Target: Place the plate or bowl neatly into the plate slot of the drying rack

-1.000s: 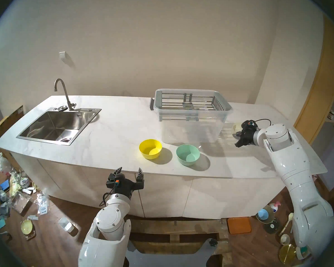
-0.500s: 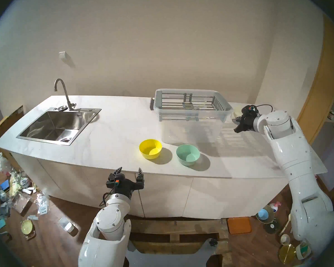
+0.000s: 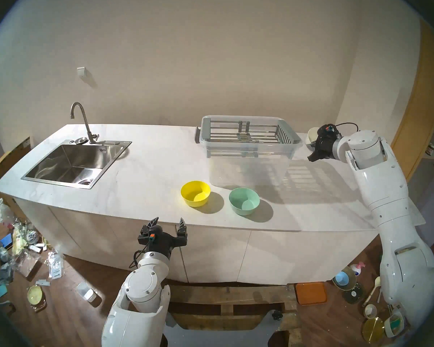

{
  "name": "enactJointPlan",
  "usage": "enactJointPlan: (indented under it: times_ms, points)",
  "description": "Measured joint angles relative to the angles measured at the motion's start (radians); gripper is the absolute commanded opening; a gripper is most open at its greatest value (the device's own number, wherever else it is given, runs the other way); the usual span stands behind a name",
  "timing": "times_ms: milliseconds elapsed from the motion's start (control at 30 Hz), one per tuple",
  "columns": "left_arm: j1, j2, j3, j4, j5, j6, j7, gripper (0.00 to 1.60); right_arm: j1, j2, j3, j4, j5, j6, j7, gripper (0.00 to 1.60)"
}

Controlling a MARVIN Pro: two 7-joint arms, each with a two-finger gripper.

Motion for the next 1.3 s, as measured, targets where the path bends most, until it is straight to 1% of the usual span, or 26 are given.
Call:
enactJointPlan:
  times_ms: [233, 367, 467, 533, 567, 633, 833, 900, 1000, 1100, 1167, 1300]
  points:
    - [0.0, 0.0, 0.0, 0.0, 0.0, 0.0, 0.0, 1.6, 0.007, -0.009, -0.008, -0.048, -0.014, 0.032, -0.004, 0.0]
    - [0.0, 0.0, 0.0, 0.0, 0.0, 0.0, 0.0, 1.6, 0.02, -0.019, -0.024, -0.067, -0.018, 0.04, -0.003, 0.0]
    - [0.0, 0.0, 0.0, 0.001, 0.0, 0.0, 0.0, 1.6, 0.055, -0.036, -0.067, -0.088, -0.027, 0.05, -0.001, 0.0]
    - [0.0, 0.0, 0.0, 0.001, 0.0, 0.0, 0.0, 1.6, 0.063, -0.038, -0.082, -0.091, -0.029, 0.051, -0.001, 0.0]
    - [0.0, 0.0, 0.0, 0.0, 0.0, 0.0, 0.0, 1.6, 0.082, -0.045, -0.117, -0.092, -0.033, 0.057, 0.001, 0.0]
    - [0.0, 0.0, 0.0, 0.0, 0.0, 0.0, 0.0, 1.6, 0.108, -0.054, -0.155, -0.091, -0.035, 0.063, 0.003, 0.0]
    - [0.0, 0.0, 0.0, 0.0, 0.0, 0.0, 0.0, 1.6, 0.211, -0.084, -0.235, -0.075, -0.036, 0.071, 0.007, 0.0]
    - [0.0, 0.0, 0.0, 0.0, 0.0, 0.0, 0.0, 1.6, 0.223, -0.089, -0.243, -0.071, -0.035, 0.072, 0.008, 0.0]
    - [0.0, 0.0, 0.0, -0.001, 0.0, 0.0, 0.0, 1.6, 0.278, -0.107, -0.292, -0.04, -0.032, 0.072, 0.019, 0.0]
    - [0.0, 0.0, 0.0, -0.001, 0.0, 0.0, 0.0, 1.6, 0.301, -0.117, -0.322, -0.019, -0.029, 0.073, 0.026, 0.0]
    - [0.0, 0.0, 0.0, -0.001, 0.0, 0.0, 0.0, 1.6, 0.318, -0.128, -0.351, 0.011, -0.025, 0.072, 0.03, 0.0]
    - [0.0, 0.0, 0.0, -0.001, 0.0, 0.0, 0.0, 1.6, 0.332, -0.151, -0.373, 0.064, -0.021, 0.069, 0.036, 0.0]
